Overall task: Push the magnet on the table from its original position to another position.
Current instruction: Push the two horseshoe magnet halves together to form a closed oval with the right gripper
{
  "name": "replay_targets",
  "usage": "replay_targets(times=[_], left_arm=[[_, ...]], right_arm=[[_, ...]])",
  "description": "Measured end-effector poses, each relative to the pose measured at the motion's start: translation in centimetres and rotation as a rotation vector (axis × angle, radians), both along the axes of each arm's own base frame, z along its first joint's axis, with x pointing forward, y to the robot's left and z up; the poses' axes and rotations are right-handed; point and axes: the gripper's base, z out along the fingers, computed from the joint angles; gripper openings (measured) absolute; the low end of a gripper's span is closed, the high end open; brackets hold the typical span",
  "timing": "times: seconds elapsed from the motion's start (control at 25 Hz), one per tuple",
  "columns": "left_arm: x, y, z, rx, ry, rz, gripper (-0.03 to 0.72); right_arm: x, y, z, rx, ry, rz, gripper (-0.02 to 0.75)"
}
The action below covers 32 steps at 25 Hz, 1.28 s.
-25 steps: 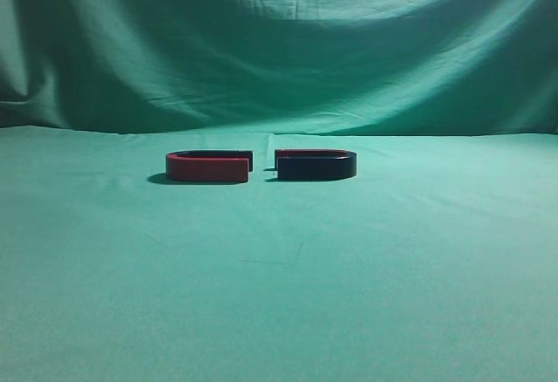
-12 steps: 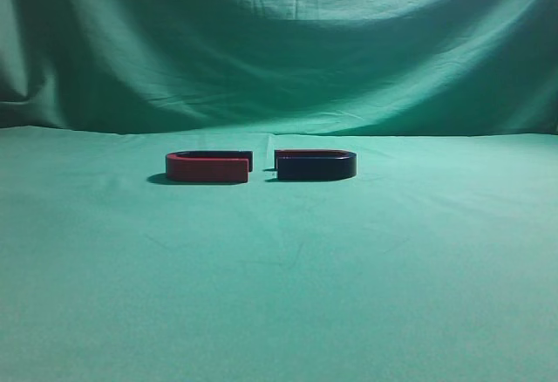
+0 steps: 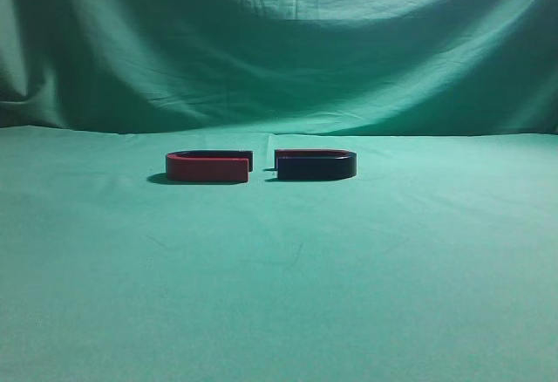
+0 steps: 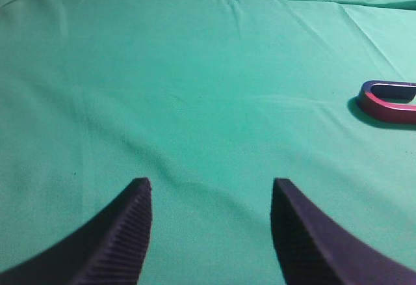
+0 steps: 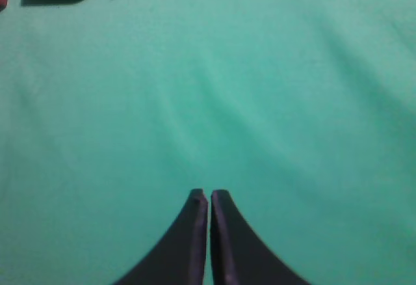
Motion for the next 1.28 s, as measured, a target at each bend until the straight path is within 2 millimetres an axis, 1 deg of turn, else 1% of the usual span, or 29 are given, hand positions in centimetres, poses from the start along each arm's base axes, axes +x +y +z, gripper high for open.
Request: replay_targets(times=[0.12, 0.2, 0.28, 0.36, 0.56, 0.76, 0.92, 0.96, 1.0, 1.12, 1.28], left_arm=[[0.0, 0.0, 0.0, 0.000, 0.000, 0.000, 0.399], [0.0, 0.0, 0.0, 0.000, 0.000, 0.000, 0.399], [0.0, 0.0, 0.0, 0.000, 0.000, 0.000, 0.399], [0.0, 0.0, 0.0, 0.000, 0.000, 0.000, 0.399], [0.0, 0.0, 0.0, 0.000, 0.000, 0.000, 0.399], [0.0, 0.0, 0.0, 0.000, 0.000, 0.000, 0.399], [0.0, 0.0, 0.0, 0.000, 0.000, 0.000, 0.399], [0.0, 0.0, 0.0, 0.000, 0.000, 0.000, 0.399], [0.0, 0.0, 0.0, 0.000, 0.000, 0.000, 0.399], [0.0, 0.0, 0.0, 0.000, 0.000, 0.000, 0.399], [0.0, 0.0, 0.0, 0.000, 0.000, 0.000, 0.399]], right_arm=[[2.5, 0.5, 0.9, -0.019, 0.056, 0.063, 0.000], [3.8, 0.9, 1.0, -0.023, 0.096, 0.090, 0.000], [5.4, 1.8, 1.1, -0.031, 0.112, 0.125, 0.000], [6.4, 3.1, 0.8, -0.038, 0.128, 0.168, 0.000], [10.3, 6.4, -0.6, -0.071, 0.177, 0.206, 0.000], [13.9, 9.2, -1.4, -0.132, 0.169, 0.215, 0.000], [16.9, 10.2, -2.9, -0.162, 0.197, 0.167, 0.000], [16.9, 10.2, -2.9, -0.162, 0.197, 0.167, 0.000], [18.3, 10.6, -3.7, -0.179, 0.209, 0.150, 0.000], [20.0, 11.2, -5.4, -0.191, 0.239, 0.148, 0.000], [21.4, 11.8, -6.9, -0.197, 0.256, 0.146, 0.000]])
